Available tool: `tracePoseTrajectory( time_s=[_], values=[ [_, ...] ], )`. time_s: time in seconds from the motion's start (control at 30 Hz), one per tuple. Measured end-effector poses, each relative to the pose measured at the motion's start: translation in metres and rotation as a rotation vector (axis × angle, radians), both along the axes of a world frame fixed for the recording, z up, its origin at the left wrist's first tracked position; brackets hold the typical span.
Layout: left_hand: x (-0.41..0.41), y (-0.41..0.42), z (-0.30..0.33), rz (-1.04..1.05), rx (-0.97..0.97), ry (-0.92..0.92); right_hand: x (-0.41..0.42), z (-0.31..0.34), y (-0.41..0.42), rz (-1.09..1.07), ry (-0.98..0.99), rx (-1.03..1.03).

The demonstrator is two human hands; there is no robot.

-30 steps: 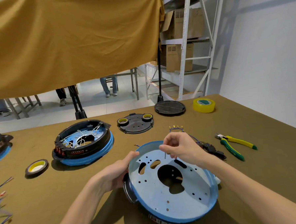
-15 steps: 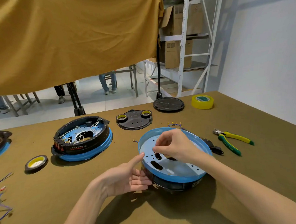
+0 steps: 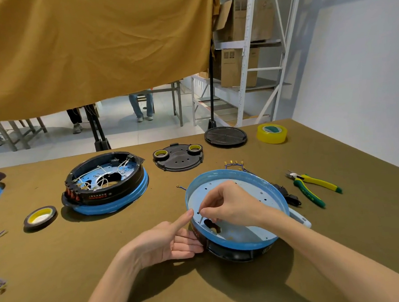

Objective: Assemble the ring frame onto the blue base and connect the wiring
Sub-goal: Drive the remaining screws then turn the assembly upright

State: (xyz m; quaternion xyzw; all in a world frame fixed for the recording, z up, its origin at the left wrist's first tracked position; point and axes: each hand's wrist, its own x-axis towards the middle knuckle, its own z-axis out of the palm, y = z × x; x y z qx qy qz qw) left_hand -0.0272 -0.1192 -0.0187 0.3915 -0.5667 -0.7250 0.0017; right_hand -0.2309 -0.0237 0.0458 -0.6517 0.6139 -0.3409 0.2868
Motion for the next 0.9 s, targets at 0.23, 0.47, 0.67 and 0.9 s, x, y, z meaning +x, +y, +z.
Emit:
tracePoseTrajectory(
  time_s=[0.23,0.47,0.67,0.9],
  values=[
    [-0.001,0.002,-0.005,0.016,-0.046,-0.001,0.002,0.005,-0.005,0.019,0.069,-0.017],
    [-0.002,0.005,-0.004,0.038,-0.055,-0.008,0.007,0.005,-0.008,0.102,0.13,0.063],
    [-0.003,0.008,-0.001,0.06,-0.07,-0.014,0.002,0.005,-0.011,0.085,0.019,0.194],
    [-0.003,0.009,-0.001,0.068,-0.072,-0.022,0.002,0.003,-0.015,0.067,0.07,0.205]
  ],
)
